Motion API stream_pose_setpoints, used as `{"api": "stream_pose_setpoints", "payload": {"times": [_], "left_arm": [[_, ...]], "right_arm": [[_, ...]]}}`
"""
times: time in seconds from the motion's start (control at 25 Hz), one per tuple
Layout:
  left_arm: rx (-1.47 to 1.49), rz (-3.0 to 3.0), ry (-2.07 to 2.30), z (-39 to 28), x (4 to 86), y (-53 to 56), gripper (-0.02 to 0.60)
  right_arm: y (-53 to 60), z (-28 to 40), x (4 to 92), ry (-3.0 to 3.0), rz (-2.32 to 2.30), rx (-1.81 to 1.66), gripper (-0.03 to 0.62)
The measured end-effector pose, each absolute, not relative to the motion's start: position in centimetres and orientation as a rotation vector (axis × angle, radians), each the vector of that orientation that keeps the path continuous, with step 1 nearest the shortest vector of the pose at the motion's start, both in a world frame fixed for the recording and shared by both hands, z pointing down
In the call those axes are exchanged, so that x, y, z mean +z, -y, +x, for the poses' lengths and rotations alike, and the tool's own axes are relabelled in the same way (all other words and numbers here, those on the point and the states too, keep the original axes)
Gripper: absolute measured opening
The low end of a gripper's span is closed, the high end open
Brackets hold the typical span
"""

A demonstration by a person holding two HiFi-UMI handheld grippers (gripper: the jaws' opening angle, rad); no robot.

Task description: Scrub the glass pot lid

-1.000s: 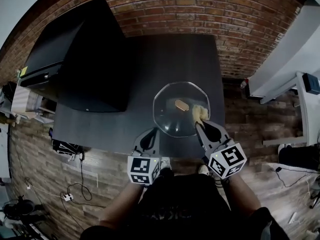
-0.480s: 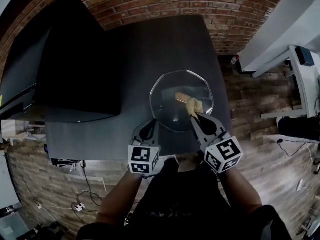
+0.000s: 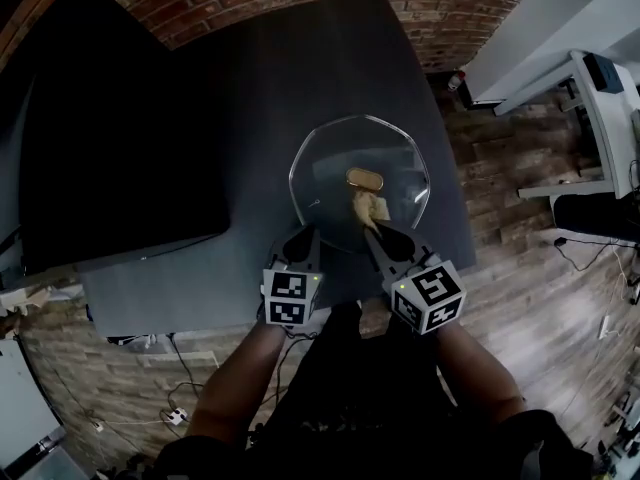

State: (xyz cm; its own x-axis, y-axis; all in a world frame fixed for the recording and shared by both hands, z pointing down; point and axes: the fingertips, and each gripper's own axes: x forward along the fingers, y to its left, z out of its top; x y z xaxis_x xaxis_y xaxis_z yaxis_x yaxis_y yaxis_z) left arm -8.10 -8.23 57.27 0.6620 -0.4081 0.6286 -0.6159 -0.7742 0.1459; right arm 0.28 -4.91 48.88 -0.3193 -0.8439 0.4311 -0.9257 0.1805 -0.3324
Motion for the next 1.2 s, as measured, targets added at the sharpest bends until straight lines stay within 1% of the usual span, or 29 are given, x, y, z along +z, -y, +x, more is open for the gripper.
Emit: {"api": "stream_pose_setpoints", "payload": {"times": [0.36, 0.76, 1.2], "left_arm": [[0.904, 2.5, 0.76, -8.1, 60.8, 8.2, 0.032], [0.892, 2.517, 0.755, -8.0, 61.2, 8.0, 0.032], [0.882, 2.512, 0.751, -8.4, 61.3, 8.1, 0.032]], "right_arm": [[5.0, -2.0, 54.5, 2.201, 1.698, 0.93, 0.041], [3.8, -4.6, 58.4, 2.145, 1.601, 0.983, 0.041], [4.3, -5.6, 59.4, 2.127, 1.601, 0.978, 0.041]]}}
